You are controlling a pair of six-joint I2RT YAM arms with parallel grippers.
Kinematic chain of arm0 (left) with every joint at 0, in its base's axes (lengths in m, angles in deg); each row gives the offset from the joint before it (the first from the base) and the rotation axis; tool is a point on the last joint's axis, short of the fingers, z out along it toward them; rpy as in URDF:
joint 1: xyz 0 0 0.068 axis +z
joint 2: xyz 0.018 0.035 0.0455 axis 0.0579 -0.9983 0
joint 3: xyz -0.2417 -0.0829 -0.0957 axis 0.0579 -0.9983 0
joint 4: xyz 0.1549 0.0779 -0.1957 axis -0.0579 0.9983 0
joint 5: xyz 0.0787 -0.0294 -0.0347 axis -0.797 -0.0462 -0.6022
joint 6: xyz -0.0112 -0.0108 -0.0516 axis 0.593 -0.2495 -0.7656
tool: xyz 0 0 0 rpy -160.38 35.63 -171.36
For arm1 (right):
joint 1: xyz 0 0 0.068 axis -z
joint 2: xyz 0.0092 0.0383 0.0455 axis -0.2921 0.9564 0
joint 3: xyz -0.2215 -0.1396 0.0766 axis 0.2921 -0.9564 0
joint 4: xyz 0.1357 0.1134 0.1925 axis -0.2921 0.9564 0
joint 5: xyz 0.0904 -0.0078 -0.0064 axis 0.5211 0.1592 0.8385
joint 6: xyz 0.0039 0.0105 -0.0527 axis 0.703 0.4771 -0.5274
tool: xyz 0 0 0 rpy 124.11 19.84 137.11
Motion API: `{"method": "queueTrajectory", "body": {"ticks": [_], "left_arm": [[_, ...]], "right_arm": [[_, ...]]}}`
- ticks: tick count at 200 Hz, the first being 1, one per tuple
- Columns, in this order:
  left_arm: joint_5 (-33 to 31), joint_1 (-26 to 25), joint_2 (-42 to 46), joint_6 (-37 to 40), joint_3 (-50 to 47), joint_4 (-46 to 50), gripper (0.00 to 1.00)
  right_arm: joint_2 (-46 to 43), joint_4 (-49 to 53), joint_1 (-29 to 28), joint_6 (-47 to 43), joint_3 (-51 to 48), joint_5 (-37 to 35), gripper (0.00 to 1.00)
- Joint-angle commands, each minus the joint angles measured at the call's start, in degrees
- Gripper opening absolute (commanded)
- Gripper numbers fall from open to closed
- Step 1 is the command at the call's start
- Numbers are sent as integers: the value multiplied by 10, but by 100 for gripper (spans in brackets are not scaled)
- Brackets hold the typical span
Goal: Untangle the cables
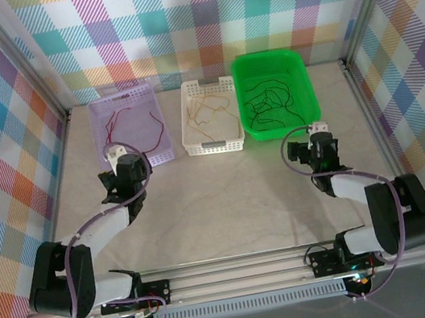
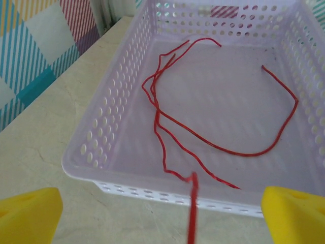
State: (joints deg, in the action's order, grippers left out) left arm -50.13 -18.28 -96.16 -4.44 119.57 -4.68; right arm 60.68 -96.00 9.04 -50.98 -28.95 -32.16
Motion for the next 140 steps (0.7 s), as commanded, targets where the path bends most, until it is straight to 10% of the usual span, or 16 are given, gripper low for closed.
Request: {"method": "queueTrajectory", "body": {"ticks": [1,42,95,125,140], "left_arm": [[75,26,-21,50,-11,-69,100],[176,75,-16,55,-19,-81,100],[142,77,-38,79,-101,-213,100],[164,81,-93,90,-112,-280,100],[172,87,-126,86,-108,-303,100]], "right_arm": [[17,-22,16,-15,34,41,100],[27,-1,63,4,49,113,100],[23,-58,94,2,26,125,100],[112,-392,106,-27,-90,204,100],[90,-306,106,-27,-68,205,100]]}}
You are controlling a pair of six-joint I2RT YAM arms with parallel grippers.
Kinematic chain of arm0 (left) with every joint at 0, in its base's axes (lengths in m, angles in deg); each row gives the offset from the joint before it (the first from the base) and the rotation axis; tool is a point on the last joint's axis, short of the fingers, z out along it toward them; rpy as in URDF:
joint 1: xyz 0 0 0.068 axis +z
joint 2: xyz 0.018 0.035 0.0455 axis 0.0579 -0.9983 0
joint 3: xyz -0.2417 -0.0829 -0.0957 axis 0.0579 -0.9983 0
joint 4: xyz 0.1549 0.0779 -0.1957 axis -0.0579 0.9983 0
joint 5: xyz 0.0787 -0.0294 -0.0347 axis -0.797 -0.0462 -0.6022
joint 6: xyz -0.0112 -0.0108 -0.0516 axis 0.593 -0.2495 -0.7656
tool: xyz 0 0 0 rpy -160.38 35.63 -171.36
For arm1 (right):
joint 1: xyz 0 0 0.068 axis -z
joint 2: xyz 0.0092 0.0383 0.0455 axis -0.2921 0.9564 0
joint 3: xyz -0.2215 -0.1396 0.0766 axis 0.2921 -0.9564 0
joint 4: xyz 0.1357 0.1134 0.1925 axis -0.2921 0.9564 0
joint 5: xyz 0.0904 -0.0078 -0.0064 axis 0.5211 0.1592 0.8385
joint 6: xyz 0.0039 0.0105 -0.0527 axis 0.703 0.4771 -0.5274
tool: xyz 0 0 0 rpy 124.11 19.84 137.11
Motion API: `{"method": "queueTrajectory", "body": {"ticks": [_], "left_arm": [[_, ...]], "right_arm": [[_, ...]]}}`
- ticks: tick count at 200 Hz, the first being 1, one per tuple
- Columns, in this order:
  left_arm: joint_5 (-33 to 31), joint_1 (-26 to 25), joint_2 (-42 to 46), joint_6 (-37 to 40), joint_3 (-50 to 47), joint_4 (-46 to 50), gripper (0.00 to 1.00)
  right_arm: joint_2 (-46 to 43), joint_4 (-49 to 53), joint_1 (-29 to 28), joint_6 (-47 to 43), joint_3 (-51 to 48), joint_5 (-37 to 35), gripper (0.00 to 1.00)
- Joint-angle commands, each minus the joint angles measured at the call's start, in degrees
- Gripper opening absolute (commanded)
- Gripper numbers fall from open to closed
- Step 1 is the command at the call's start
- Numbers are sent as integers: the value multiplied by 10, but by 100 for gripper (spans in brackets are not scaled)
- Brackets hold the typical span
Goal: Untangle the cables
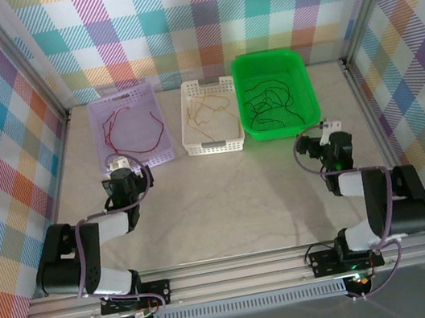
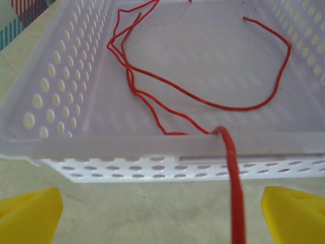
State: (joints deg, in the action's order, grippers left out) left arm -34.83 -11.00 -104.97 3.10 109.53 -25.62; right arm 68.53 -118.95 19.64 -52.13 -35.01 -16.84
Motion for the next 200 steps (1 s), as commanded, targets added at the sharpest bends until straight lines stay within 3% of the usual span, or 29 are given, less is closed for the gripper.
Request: {"method": "queueTrajectory", "body": {"ticks": [1,44,91,109,120,200], "left_arm": [[21,14,-41,11,-7,-94,100],[60,32,-57,7,-12,-118,100],[34,31,-55,-2,-26,-138,100],[102,31,-62,27,6,-88,100],[111,33,-61,26,5,-88,100],[110,34,-59,28,3,-92,100]], "right_arm": [[11,-73,0,-13,-5,48,100],[23,-19,-15,-20,34,17,100],[25,-8,-30,-30,41,-10,100],[26,5,-31,-34,48,-4,100],[25,6,-32,-34,48,-4,100],[25,4,-32,-34,47,-4,100]]}}
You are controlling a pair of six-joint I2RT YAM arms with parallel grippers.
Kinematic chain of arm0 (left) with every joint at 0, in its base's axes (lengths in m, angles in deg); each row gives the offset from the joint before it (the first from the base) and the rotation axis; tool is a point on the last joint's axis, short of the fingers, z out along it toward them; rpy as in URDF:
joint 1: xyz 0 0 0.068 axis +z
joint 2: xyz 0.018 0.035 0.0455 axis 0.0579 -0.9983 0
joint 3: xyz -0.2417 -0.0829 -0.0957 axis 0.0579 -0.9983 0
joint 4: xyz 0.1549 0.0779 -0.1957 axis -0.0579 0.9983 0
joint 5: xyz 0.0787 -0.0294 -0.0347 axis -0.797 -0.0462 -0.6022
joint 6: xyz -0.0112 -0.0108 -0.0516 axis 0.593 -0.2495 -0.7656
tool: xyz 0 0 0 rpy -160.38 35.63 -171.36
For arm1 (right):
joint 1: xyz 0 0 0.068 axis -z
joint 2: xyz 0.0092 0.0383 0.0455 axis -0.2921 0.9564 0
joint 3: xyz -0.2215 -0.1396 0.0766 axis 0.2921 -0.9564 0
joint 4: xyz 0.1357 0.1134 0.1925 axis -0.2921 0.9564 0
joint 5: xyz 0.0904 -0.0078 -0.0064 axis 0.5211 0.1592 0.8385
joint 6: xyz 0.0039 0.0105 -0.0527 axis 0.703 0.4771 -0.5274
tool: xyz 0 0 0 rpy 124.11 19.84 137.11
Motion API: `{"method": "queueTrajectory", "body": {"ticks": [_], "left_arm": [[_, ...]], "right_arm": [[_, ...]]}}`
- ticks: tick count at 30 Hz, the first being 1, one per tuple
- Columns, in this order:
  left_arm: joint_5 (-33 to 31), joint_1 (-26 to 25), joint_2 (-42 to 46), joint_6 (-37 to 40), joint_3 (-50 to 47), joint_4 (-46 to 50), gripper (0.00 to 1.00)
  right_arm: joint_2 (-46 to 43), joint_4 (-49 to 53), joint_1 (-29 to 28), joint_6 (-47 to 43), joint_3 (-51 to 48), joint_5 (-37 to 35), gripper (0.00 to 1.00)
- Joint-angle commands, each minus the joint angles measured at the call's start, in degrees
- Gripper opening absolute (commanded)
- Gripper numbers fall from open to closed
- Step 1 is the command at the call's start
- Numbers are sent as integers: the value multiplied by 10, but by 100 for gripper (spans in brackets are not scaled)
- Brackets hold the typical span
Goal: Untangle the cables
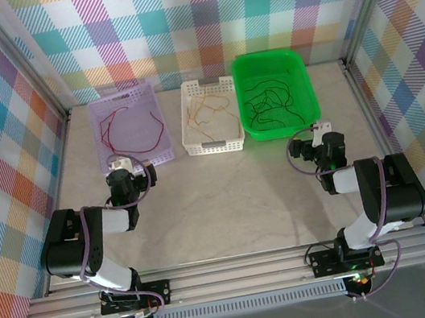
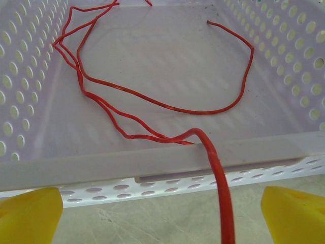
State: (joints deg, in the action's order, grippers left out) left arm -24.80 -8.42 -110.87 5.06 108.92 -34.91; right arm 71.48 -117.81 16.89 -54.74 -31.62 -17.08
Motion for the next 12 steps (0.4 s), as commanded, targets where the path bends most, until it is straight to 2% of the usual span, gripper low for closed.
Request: {"method": "queueTrajectory", "body": {"ticks": [1,12], "left_arm": [[10,8,0,8,9,1,100],[12,7,-1,8,10,3,100]], "right_arm": [[-4,-7,-4,-8,14,-1,100],[-5,-7,-4,-7,14,-1,100]]}}
